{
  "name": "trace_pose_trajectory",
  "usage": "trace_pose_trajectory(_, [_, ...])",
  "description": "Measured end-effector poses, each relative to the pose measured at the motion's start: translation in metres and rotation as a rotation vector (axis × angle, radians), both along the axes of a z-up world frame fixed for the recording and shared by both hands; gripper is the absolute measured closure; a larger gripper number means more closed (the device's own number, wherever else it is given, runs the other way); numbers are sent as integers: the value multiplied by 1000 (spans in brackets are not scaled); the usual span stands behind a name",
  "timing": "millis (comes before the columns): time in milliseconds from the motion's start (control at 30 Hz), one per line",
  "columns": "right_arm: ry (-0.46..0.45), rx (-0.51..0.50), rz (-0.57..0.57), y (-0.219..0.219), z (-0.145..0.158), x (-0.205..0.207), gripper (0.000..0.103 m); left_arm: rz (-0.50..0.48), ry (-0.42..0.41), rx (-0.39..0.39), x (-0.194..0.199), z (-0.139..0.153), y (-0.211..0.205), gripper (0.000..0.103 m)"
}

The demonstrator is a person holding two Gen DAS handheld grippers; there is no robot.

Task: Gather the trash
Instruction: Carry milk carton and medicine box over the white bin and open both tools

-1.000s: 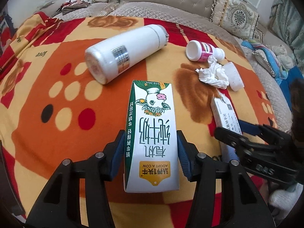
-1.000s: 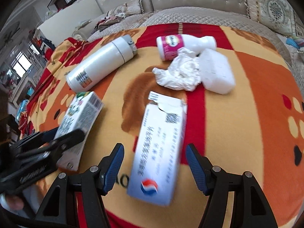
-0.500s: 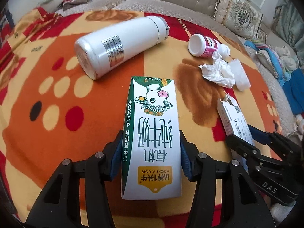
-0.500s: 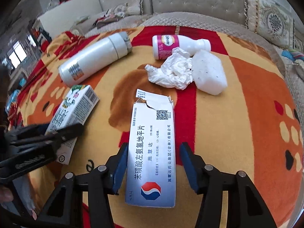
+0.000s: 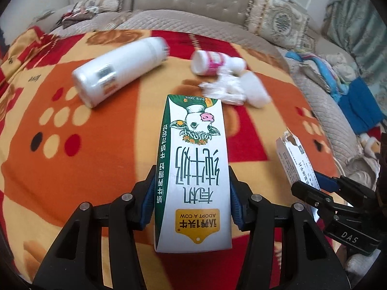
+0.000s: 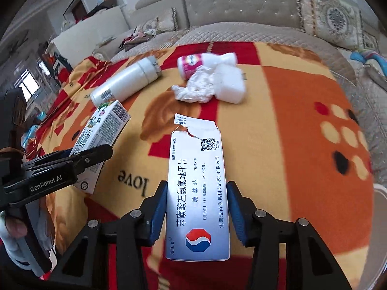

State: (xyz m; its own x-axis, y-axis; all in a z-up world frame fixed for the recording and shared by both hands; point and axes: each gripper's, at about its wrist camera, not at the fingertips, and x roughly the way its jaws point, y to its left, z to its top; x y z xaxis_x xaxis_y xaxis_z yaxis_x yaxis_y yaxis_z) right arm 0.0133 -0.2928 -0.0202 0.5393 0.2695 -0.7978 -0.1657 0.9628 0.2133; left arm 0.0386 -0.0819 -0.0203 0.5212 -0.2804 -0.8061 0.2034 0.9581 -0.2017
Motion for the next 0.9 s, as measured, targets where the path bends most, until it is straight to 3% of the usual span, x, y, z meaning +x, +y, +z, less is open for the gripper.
trace_pose_trajectory(533, [-70,-13,-189,-101,29,-78,57,-234,-30,-6,-46,19,-123,53])
trace_pose_trajectory(900, [-69,-11,-372,-186,26,-125,57,-393,-9,-27,-71,19,-215,53])
